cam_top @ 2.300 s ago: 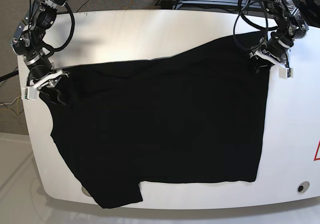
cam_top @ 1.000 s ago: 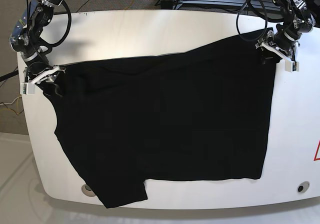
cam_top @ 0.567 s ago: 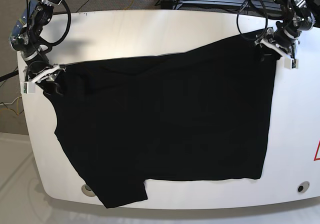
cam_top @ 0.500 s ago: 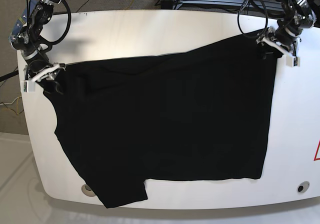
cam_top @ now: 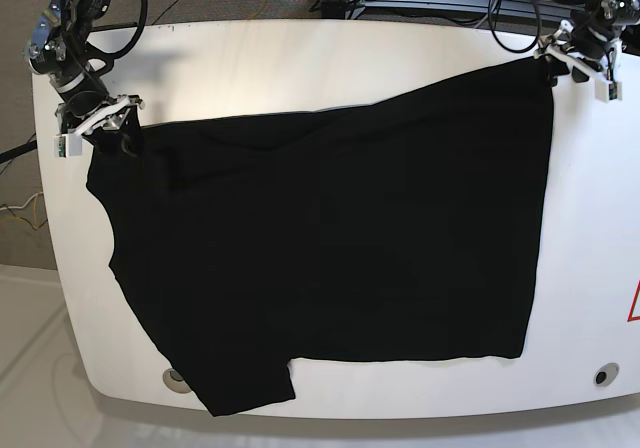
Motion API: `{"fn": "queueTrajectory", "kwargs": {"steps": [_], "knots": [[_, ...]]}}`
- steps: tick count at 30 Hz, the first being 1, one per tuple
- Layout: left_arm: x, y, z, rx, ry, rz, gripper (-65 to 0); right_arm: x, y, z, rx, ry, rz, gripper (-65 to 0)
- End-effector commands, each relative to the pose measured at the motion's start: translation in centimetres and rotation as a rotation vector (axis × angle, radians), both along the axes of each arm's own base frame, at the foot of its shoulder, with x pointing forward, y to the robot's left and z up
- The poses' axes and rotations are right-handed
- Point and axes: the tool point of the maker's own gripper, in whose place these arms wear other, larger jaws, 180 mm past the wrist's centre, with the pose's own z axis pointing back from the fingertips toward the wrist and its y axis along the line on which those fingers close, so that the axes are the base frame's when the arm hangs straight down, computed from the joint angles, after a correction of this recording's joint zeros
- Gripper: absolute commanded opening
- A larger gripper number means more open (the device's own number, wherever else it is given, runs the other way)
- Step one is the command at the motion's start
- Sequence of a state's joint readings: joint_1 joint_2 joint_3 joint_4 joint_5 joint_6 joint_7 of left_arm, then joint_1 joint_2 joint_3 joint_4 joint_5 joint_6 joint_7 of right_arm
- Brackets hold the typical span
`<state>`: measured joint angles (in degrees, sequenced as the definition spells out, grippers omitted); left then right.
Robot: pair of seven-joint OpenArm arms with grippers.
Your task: Fold the T-shirt properly
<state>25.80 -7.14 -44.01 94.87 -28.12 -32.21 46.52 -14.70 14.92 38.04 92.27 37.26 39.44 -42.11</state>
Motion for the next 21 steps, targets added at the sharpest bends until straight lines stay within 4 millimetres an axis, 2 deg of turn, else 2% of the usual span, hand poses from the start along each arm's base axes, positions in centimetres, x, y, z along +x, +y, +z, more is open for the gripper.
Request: {"fn": "queueTrajectory", "kwargs": {"steps": [1,11,13,21], "knots": [[1.9,0.0,1.3,0.007,-0.068,-0.022,-26.8,1.2,-0.8,1.6,-0.001,-0.071,-0.011,-33.3],[3.0,0.2,2.5,0.073,-0.081,-0.041,-27.0,0.9,1.1,0.3,0.043,-0.032,-0.007,-32.1],[3.1,-0.4,4.0,0.130,-0.092,-0.084,-26.6,0.3,2.2,-0.2,0.065,-0.017,-0.005,-31.8],[3.1,-0.4,4.0,0.119,-0.099,-0.074,-26.7,0.5,2.2,-0.3,0.069,-0.027,-0.014,-31.8]]}}
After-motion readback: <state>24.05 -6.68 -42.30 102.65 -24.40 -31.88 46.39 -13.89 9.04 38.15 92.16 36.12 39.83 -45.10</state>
